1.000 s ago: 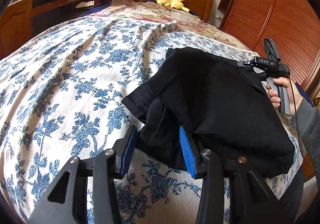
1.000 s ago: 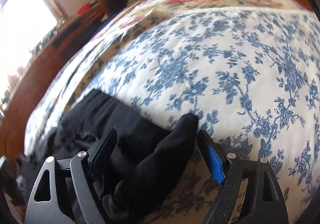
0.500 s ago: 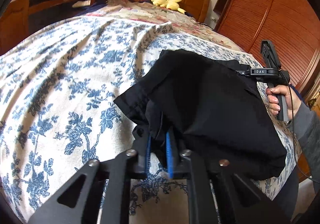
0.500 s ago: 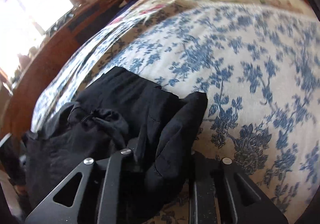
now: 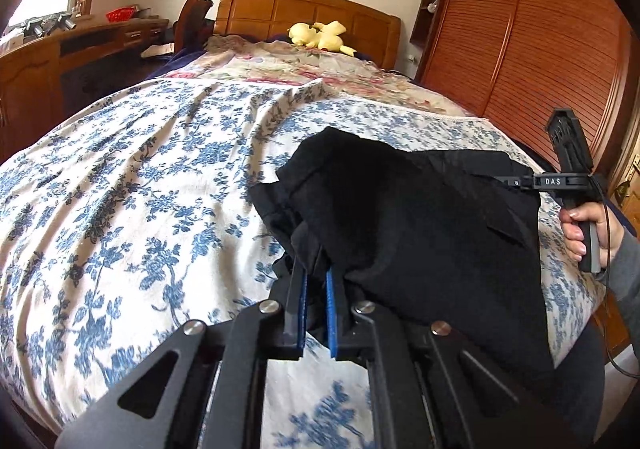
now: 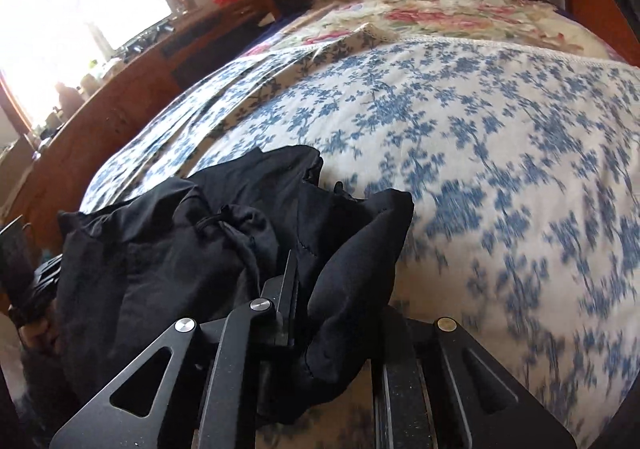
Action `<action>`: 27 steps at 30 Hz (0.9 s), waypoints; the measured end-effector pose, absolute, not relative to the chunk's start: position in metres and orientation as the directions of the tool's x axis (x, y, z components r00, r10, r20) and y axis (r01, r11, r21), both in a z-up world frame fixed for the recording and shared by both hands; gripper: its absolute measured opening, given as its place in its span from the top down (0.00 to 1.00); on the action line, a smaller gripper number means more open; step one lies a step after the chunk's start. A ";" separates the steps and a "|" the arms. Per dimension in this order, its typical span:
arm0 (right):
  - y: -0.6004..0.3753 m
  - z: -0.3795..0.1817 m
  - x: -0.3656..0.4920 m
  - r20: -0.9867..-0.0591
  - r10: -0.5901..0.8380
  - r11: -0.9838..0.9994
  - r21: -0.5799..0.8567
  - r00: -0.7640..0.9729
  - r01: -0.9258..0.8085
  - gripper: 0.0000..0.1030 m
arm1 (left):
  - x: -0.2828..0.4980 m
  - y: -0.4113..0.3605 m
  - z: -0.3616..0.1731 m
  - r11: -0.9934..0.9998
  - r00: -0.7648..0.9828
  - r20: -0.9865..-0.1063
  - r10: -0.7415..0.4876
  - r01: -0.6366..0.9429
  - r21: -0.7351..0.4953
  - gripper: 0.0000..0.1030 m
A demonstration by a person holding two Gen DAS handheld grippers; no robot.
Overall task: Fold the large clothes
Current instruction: 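Lift the coat bundle with both grippers and carry it to the bed corner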
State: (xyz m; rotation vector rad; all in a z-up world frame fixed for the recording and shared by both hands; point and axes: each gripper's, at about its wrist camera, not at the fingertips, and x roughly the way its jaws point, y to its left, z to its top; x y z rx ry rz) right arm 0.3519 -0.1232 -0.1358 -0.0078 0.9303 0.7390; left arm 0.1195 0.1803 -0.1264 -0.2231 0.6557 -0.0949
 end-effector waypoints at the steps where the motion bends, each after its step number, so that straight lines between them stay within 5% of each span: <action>1: -0.126 -0.134 0.348 -0.727 0.575 0.757 0.301 0.374 -0.580 0.90 | 0.119 0.180 -0.124 0.970 0.790 -0.592 -0.160 0.015 -0.242 0.95; 13: -0.056 -0.084 0.338 -0.693 0.593 0.713 0.218 0.409 -0.666 0.92 | 0.091 0.224 -0.078 0.977 0.849 -0.525 -0.065 -0.052 -0.205 0.96; 27: 0.225 -0.056 0.327 -0.683 0.661 0.535 0.140 0.309 -0.833 0.92 | 0.034 0.403 -0.081 0.921 0.799 -0.555 0.232 -0.365 -0.139 0.96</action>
